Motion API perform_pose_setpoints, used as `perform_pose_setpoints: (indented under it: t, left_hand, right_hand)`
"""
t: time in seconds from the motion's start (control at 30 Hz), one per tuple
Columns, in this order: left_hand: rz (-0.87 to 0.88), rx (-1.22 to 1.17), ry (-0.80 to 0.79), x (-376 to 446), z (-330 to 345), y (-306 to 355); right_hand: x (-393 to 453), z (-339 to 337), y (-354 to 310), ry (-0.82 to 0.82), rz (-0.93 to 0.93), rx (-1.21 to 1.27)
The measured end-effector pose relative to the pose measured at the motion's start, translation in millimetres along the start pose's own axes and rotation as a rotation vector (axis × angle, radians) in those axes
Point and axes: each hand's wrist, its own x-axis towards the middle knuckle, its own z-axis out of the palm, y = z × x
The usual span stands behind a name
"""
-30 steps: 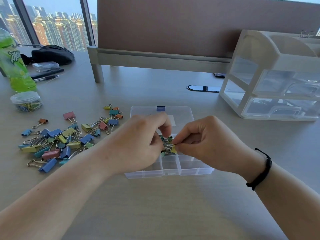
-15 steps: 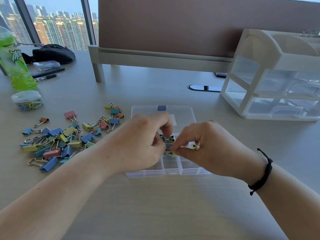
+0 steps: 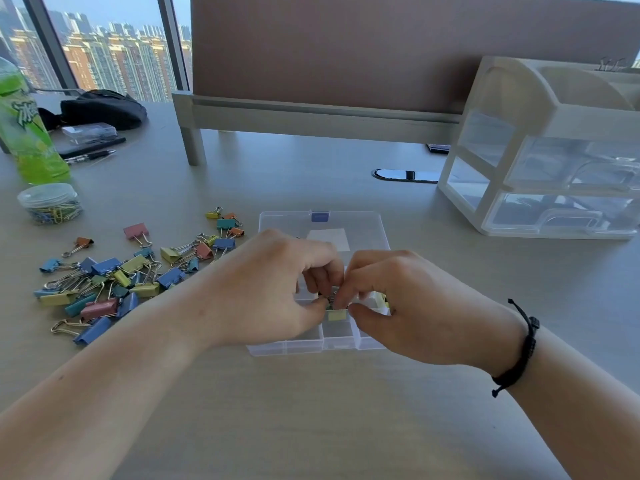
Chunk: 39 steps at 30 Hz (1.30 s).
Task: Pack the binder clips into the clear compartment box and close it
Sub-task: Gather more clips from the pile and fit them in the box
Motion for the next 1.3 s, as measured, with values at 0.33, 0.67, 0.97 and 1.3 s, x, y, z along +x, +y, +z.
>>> perform_pose_setpoints:
  t: [0.33, 0.67, 0.97, 1.3]
  left_hand:
    - [-0.031, 0.069, 0.055, 2.1, 14.2, -5.2]
    - [-0.206, -0.077, 0.076, 5.3, 10.6, -2.8]
    - [-0.383, -0.324, 0.085, 9.1, 5.8, -4.4]
    - [-0.357, -0.251, 0.066, 5.9, -5.1, 2.3]
  right_hand:
    - [-0.8, -8.5, -7.1, 0.047, 0.057, 0.123]
    - [-0.4, -6.9, -4.7, 0.061, 0.082, 0.158]
    - [2.1, -3.6, -0.1, 0.090, 0.113, 0.209]
    - [2.9, -0.8, 2.1, 0.105, 0.130, 0.216]
